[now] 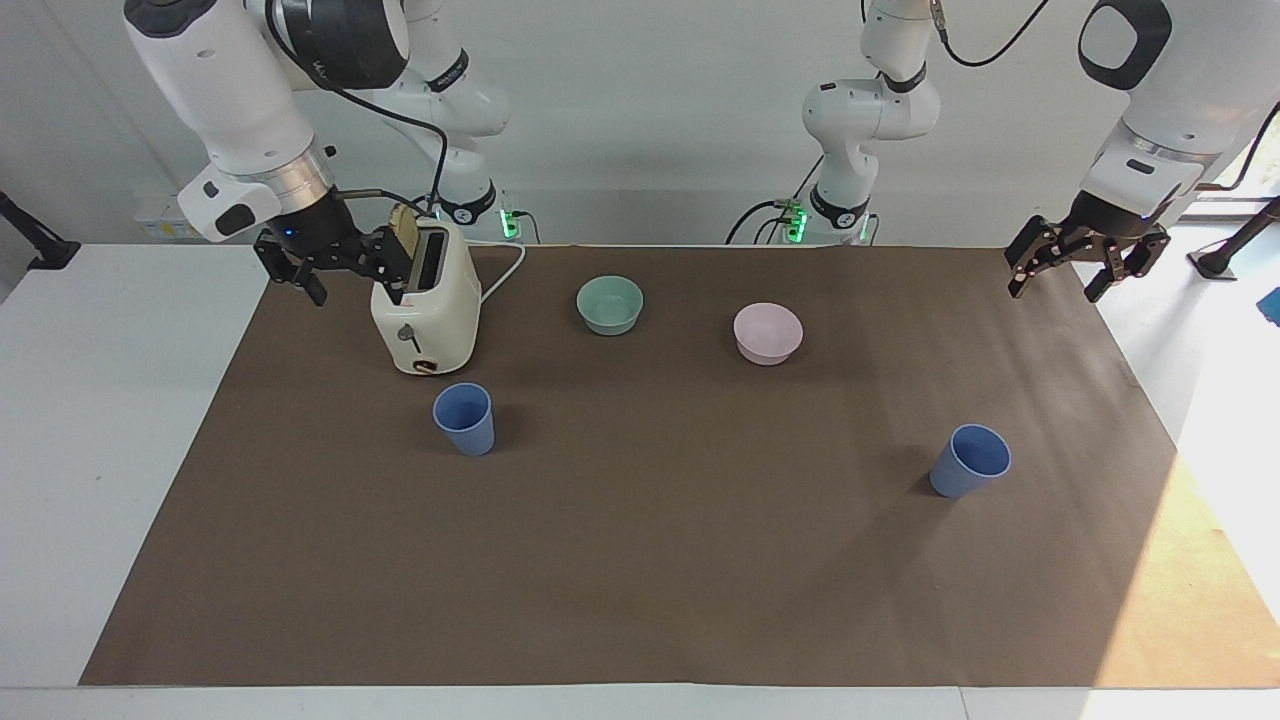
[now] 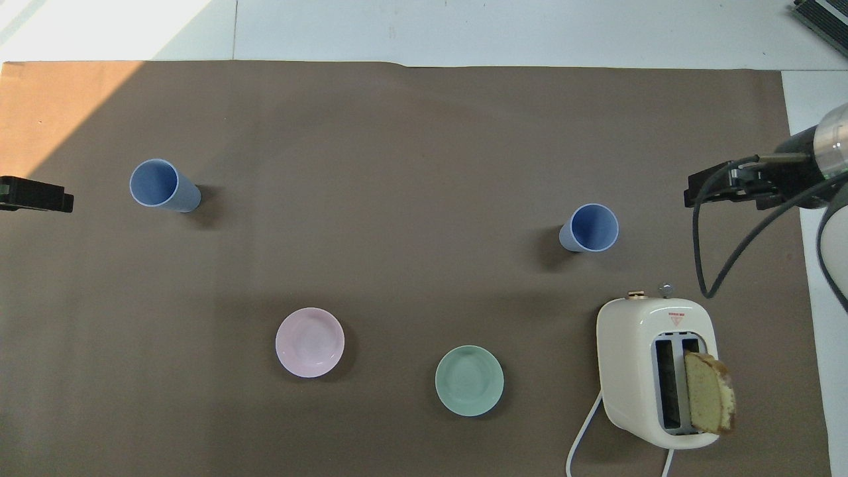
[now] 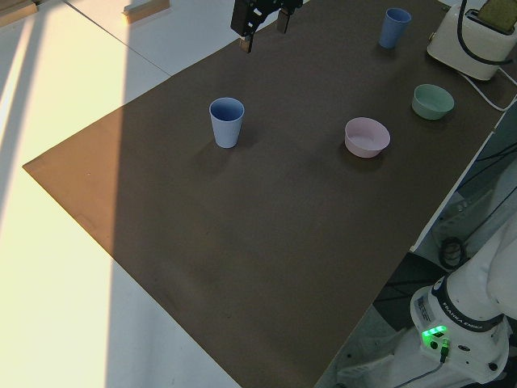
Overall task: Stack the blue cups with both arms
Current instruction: 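Reach the left gripper to the blue cup nearest it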
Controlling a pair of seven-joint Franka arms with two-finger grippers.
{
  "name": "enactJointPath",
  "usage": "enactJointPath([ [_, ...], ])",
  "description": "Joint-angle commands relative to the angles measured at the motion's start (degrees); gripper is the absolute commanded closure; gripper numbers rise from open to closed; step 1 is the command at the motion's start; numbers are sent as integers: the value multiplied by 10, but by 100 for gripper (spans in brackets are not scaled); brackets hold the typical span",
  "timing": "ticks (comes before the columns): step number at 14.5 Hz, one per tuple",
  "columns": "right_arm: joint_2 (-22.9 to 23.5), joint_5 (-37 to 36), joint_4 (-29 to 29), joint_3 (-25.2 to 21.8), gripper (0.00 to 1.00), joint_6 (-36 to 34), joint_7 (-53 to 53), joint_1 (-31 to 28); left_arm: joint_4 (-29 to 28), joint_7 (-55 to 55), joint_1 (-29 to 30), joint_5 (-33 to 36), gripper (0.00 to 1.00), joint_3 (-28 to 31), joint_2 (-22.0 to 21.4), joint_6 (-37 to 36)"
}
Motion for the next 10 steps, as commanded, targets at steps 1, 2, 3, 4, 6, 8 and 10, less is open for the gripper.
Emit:
enactJointPath([
  [1, -12, 8, -13, 3, 0, 10, 6, -7, -33, -1, 3, 0, 0, 0, -6, 43],
  [2, -12, 8, -13, 3, 0, 10, 6, -7, -39, -1, 3, 0, 0, 0, -5, 50],
  [3, -11, 8, -13, 3, 0, 10, 6, -7, -43, -1, 4, 0, 0, 0, 0, 58],
  [4, -11, 8, -13, 3, 0, 10, 6, -7, -44, 0, 4, 0, 0, 0, 5, 63],
  [6, -11, 8, -13, 3, 0, 10, 6, -7, -46, 0, 4, 0, 0, 0, 16, 74],
  [8, -11, 8, -13, 3, 0, 10, 6, -7, -62, 0, 4, 0, 0, 0, 23, 98],
  [10, -11, 8, -13, 3, 0, 10, 6, -7, -78, 0, 3, -1, 0, -1, 30, 127],
])
